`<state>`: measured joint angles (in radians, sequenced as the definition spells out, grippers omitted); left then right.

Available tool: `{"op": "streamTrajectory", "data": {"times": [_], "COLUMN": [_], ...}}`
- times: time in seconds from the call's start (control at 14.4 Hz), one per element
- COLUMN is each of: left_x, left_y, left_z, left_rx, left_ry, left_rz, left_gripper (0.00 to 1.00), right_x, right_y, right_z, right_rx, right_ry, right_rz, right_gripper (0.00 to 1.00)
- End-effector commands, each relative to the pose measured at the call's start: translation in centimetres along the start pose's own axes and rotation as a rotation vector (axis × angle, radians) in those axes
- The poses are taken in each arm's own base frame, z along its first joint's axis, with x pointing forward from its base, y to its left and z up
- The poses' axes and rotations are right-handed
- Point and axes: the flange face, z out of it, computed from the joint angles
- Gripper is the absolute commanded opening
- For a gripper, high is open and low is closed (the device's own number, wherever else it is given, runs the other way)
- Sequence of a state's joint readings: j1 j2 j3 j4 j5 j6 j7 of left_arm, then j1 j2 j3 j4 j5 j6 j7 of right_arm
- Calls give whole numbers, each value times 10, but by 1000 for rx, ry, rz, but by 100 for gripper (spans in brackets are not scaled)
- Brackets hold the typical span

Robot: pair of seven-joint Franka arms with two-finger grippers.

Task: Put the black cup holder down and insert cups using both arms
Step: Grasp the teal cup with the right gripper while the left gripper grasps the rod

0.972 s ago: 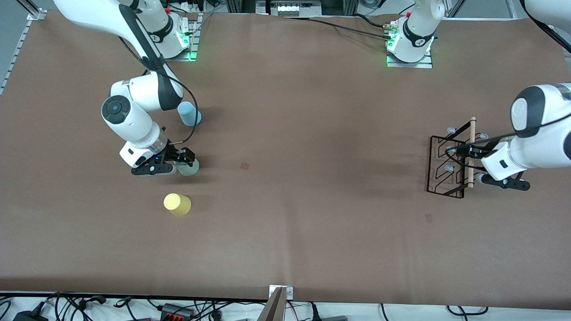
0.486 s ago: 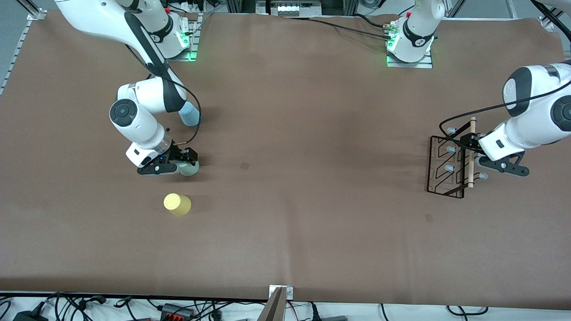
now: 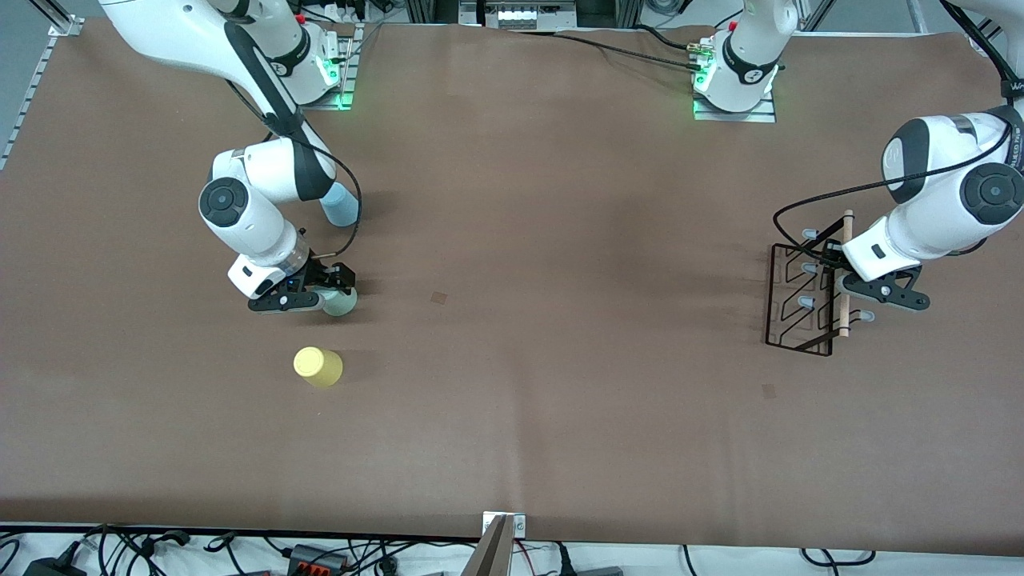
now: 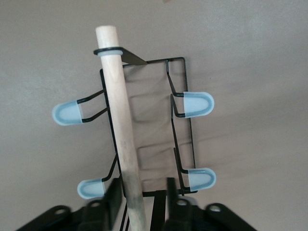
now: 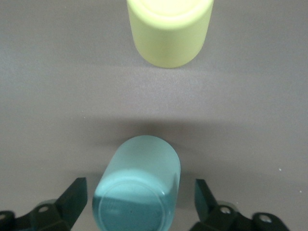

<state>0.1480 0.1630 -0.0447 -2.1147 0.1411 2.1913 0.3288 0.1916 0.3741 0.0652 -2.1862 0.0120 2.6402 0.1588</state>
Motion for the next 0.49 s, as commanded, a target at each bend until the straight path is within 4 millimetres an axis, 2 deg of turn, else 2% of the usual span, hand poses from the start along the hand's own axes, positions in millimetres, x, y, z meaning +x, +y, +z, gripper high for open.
{"op": "streamTrajectory", "data": {"times": [0.0,0.07,0.28,0.42], "left_x": [-6,-5,-3,3], "left_y": [2,1,-3,-5], "left_z": [-4,-5,-13,-33], "left_rx": [15,16,21,20], "left_ry": [5,6,15,-5], "left_rz": [29,27,23,12], "left_gripper": [8,4,1,1], "right_x": [-6,-6,-2,2], "right_y": [-2,-2,-2,-1], "right_z": [0,0,-9,-29], "right_rx": [1,1,2,-1], "right_ry": [4,3,13,6], "right_rz": [5,6,-2,-14], "right_gripper": [68,53,20,14]}}
